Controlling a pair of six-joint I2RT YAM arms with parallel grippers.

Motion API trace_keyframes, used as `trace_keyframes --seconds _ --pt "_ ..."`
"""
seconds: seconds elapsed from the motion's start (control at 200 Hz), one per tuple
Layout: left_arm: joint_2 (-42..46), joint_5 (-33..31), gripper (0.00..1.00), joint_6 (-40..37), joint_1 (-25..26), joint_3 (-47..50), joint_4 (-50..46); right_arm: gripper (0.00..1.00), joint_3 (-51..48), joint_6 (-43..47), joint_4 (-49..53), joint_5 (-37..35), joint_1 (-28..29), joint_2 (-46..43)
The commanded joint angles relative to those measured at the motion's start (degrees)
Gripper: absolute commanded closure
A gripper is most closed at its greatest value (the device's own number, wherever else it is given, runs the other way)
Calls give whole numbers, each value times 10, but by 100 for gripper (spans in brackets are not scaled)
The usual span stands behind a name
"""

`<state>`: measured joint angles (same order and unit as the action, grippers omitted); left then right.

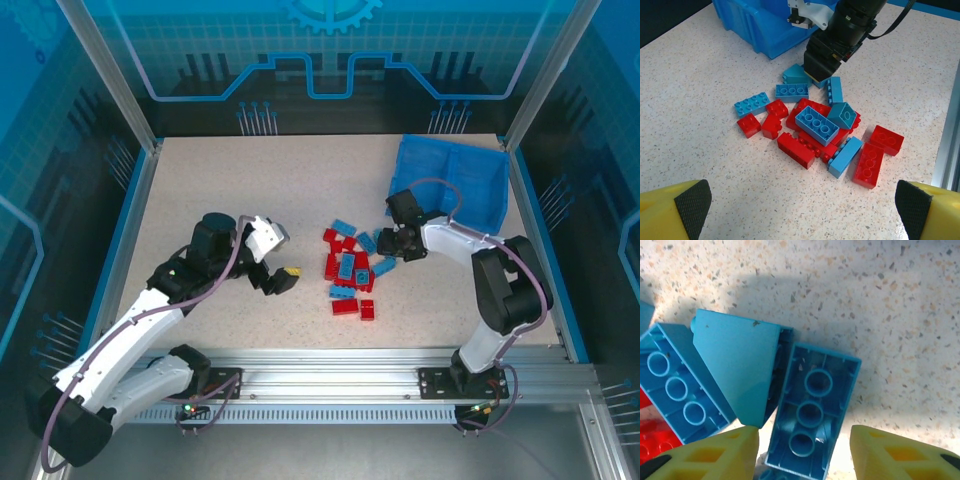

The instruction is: Sort the legos into containers by color

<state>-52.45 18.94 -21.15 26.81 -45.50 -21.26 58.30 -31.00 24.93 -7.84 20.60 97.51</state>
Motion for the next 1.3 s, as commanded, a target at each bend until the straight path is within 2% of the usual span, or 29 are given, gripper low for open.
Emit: trace_keyframes --seconds 0.0,0.055,0.11,0.165,0.275,0.36,0.51,0.7,0.895,1.025,1.061,1.116,1.296 --pt "5 13 1 -8 4 6 -8 48 -2 8 7 15 -10 36" --pt "5 9 1 -8 4 5 -9 51 0 8 12 11 -10 36" --pt "6 5 1 -9 4 5 -11 60 0 8 17 10 -10 33" --pt "7 2 1 -11 4 6 -13 61 -5 8 21 9 -9 23" --pt "8 -1 1 -13 4 8 -15 57 -19 14 26 6 -8 -5" --pt "9 -5 1 -14 4 8 -16 49 -22 23 39 0 -5 -16" --pt "9 -3 1 -21 4 8 -19 48 -20 34 30 0 -1 -13" --pt "11 5 1 -31 4 16 -25 46 21 34 23 35 3 39" --pt "20 2 1 -37 4 24 -27 55 36 26 19 42 5 60" --pt "20 3 1 -39 4 27 -25 63 27 25 16 35 5 39" --pt "20 3 1 -41 4 27 -25 72 24 29 14 36 4 29" --pt "18 4 1 -41 4 29 -24 81 16 34 7 36 4 8" --pt "26 16 1 -41 4 33 -16 81 -8 26 8 -5 -6 -88"
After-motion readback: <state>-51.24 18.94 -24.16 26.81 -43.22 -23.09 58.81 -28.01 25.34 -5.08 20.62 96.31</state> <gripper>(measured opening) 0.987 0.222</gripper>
